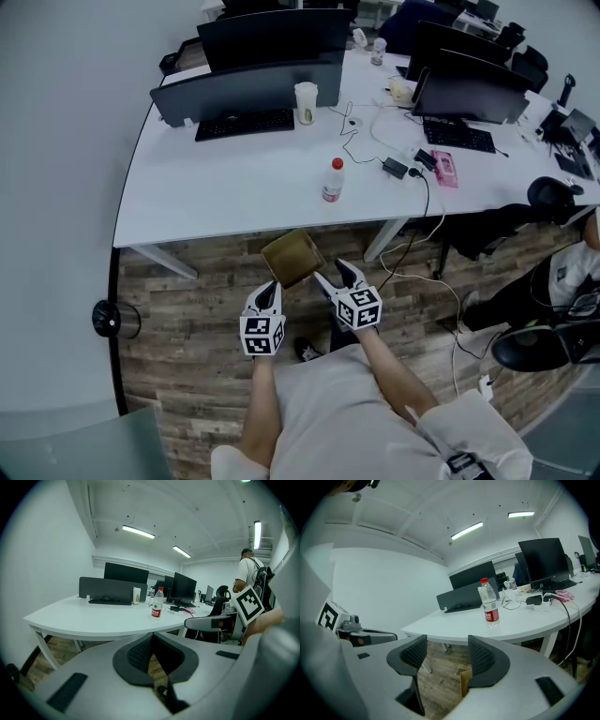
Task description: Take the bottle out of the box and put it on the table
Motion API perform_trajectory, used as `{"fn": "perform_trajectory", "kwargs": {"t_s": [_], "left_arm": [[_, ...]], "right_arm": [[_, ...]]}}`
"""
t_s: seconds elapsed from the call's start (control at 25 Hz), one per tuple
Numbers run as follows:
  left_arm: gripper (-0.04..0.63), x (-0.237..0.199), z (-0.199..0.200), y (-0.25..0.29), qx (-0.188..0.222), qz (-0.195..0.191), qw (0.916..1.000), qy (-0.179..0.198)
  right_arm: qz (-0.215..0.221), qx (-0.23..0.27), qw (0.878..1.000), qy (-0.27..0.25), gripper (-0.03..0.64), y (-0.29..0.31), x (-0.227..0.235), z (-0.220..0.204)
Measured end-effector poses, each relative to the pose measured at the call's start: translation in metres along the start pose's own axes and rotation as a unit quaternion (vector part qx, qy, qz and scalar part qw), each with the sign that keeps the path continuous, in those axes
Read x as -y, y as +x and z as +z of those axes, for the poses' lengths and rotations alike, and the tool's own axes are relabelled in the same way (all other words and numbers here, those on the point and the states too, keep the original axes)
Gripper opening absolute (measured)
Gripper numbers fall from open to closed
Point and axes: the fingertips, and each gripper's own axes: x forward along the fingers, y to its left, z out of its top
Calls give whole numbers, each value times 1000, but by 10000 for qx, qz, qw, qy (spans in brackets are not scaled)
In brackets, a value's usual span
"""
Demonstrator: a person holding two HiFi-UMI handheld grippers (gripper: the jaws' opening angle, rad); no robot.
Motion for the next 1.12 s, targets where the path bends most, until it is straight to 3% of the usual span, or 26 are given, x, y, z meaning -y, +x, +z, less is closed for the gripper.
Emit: {"fn": "perform_trajectory", "kwargs": {"t_s": [0.08, 0.28, 0.64, 1.12], "left_arm": [[15, 0, 1, 0, 20, 1, 10000, -14], [15, -2, 2, 1, 60, 20, 10000, -56], [14, -4, 0, 2, 78, -23, 9999, -100], [14, 5, 2, 3, 58, -339, 9994, -100]], "right_arm": [[-106, 54, 9999, -13, 204, -1, 3, 2], [-120, 47, 9999, -83, 194, 1, 4, 3], [-285, -8, 9994, -195, 74, 0, 7, -1], [-244, -201, 9994, -122, 40, -2, 5, -10]]}}
